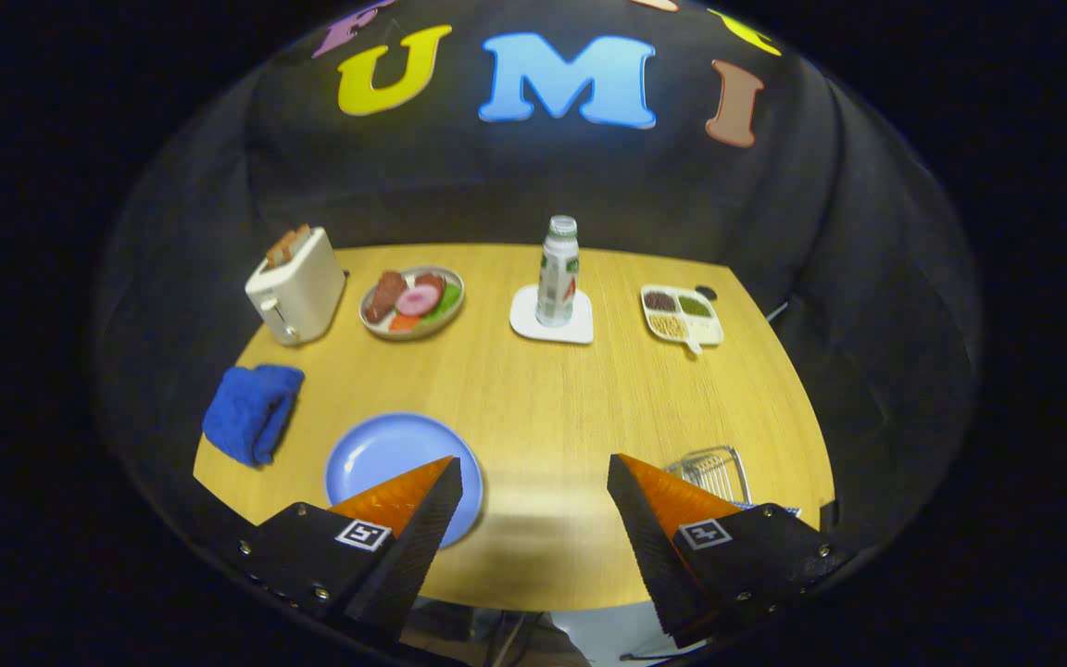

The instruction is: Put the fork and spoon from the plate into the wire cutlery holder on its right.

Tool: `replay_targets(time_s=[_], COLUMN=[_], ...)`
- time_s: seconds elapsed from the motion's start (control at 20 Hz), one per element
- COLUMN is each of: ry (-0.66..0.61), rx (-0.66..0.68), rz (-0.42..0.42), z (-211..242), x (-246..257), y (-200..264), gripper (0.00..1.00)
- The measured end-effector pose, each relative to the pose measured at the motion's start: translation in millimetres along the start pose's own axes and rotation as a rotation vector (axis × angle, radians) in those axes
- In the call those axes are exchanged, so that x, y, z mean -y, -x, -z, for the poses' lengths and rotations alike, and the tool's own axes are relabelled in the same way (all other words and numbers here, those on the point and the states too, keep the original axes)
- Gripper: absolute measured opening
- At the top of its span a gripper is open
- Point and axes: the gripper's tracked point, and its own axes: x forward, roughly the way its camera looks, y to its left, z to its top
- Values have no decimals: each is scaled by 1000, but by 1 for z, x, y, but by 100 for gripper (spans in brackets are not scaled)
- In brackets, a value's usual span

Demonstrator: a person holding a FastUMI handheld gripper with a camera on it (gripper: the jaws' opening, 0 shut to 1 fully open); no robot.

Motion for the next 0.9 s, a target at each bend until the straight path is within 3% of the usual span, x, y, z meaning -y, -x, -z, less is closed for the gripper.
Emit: replay_targets(time_s=[0.2, 0.35, 0.45, 0.55, 0.7, 0.8, 0.9], ry=[-68, -128, -57, 0, -26, -64, -43], rx=[305, 425, 476, 561, 693, 723, 837], rz=[51, 42, 61, 24, -24, 32, 75], z=[-43, -53, -67, -83, -95, -89, -101], x=[-22, -31, -32, -53, -72, -64, -61], y=[29, 42, 51, 56, 61, 64, 76], gripper=[97, 97, 97, 97, 97, 96, 96])
